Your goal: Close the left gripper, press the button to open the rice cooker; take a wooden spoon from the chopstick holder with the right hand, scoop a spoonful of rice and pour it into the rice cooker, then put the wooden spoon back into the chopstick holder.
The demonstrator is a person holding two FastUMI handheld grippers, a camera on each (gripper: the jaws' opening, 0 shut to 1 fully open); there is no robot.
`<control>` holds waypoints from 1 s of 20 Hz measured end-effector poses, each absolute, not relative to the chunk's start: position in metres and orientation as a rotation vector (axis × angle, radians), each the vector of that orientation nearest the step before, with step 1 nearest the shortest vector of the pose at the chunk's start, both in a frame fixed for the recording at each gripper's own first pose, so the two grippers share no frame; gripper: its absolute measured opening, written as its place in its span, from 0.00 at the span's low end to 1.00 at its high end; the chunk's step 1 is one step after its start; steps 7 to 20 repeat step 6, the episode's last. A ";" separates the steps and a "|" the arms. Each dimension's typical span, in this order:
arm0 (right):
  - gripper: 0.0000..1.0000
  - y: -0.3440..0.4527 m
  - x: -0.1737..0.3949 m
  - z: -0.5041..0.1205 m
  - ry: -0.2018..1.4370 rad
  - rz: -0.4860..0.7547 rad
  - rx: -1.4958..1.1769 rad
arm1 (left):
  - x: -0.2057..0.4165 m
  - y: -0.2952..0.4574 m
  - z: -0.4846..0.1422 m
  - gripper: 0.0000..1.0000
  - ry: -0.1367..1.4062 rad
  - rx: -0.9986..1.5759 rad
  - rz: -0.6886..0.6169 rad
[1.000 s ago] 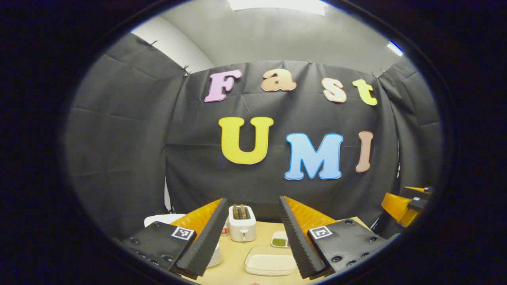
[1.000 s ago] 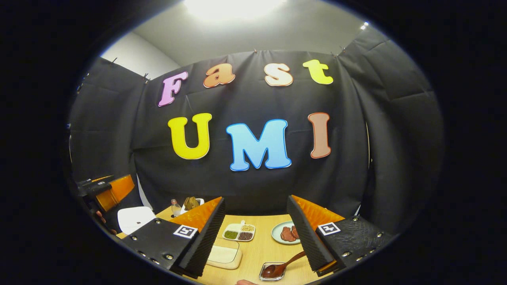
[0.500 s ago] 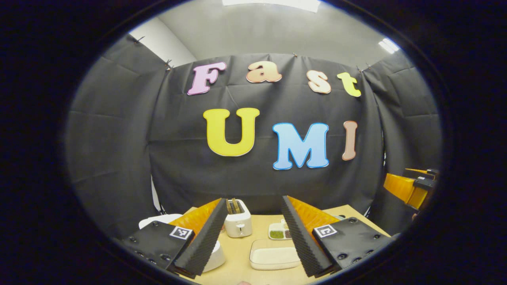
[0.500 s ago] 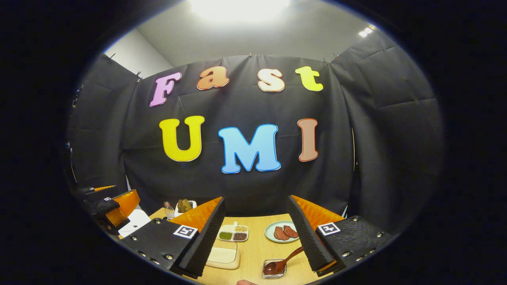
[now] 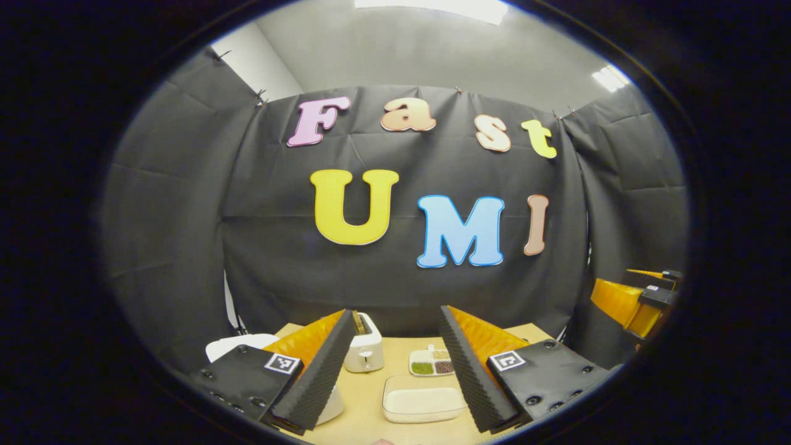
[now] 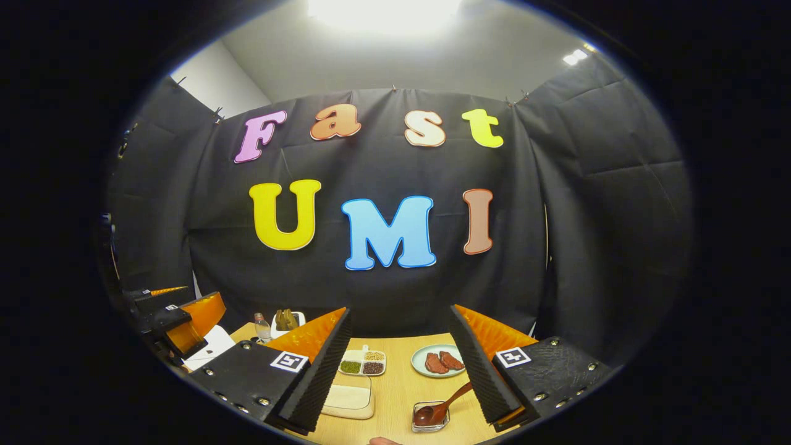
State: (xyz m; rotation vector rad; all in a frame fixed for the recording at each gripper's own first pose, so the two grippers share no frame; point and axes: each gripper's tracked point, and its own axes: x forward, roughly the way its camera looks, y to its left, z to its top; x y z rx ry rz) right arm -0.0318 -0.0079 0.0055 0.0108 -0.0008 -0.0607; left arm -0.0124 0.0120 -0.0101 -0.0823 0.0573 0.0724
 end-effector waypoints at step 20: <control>0.94 -0.027 -0.026 0.005 0.013 0.005 0.035 | -0.014 -0.017 -0.002 0.96 0.034 -0.055 0.123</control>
